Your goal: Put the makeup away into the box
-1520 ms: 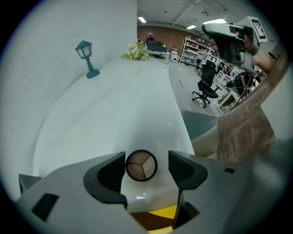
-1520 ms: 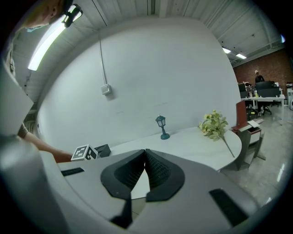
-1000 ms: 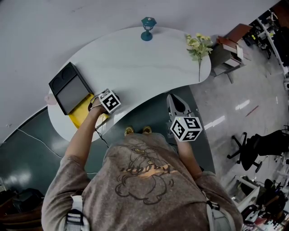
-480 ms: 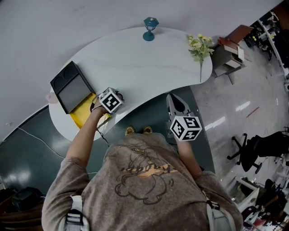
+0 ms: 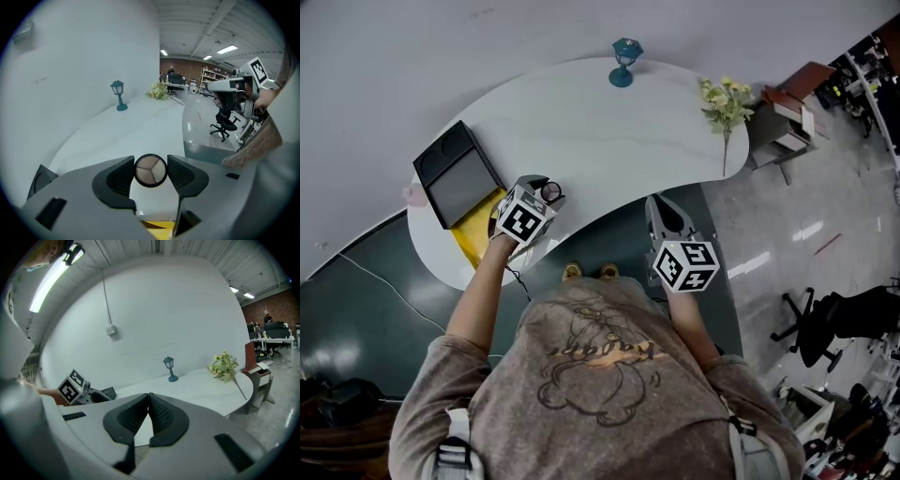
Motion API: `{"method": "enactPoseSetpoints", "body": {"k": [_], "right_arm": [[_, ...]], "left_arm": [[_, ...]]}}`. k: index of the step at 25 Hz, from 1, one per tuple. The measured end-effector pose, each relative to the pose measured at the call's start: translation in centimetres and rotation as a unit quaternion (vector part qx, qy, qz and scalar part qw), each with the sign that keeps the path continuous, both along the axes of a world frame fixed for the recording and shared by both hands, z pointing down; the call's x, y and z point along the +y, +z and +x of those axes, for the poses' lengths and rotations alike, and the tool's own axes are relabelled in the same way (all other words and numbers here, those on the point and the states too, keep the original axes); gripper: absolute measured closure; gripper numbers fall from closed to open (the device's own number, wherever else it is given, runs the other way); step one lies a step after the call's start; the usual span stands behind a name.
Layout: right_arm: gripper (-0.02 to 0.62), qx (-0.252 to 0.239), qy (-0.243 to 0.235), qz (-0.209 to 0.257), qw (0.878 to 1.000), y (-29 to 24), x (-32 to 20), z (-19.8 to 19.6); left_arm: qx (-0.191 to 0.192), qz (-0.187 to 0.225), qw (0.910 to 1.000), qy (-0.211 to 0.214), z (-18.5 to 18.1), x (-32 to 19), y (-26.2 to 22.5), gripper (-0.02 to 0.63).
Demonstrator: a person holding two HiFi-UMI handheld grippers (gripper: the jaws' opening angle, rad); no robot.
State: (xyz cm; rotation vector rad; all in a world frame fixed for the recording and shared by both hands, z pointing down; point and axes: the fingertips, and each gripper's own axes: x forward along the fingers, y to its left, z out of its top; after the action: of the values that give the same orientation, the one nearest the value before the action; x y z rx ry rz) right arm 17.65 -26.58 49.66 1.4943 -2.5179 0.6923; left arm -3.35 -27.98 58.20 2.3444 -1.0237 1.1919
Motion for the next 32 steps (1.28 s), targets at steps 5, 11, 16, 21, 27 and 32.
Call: {"method": "enactPoseSetpoints", "body": {"k": [5, 11, 16, 21, 27, 32], "right_arm": [[0.592, -0.001, -0.015, 0.001, 1.000, -0.4, -0.1, -0.8], [0.593, -0.003, -0.039, -0.002, 0.999, -0.4, -0.6, -2.4], [0.593, -0.003, -0.067, -0.003, 0.998, -0.4, -0.8, -4.1], [0.593, -0.005, -0.102, -0.004, 0.995, -0.4, -0.9, -6.6], [0.592, -0.007, -0.150, -0.007, 0.989, -0.4, -0.7, -9.8], [0.592, -0.005, -0.190, -0.011, 0.982, 0.0, -0.1, -12.4]], "left_arm": [[0.026, 0.038, 0.9986, -0.024, -0.3, 0.5, -3.5, 0.367], [0.069, 0.060, 0.9928, -0.078, -2.5, 1.1, -6.3, 0.367], [0.077, 0.081, 0.9865, -0.120, -5.1, 2.2, -8.4, 0.367], [0.084, 0.098, 0.9782, -0.162, -7.9, 3.5, -10.1, 0.368], [0.097, 0.106, 0.9633, -0.227, -11.1, 5.5, -11.1, 0.367], [0.092, 0.111, 0.9516, -0.272, -13.8, 8.1, -11.0, 0.368]]}}
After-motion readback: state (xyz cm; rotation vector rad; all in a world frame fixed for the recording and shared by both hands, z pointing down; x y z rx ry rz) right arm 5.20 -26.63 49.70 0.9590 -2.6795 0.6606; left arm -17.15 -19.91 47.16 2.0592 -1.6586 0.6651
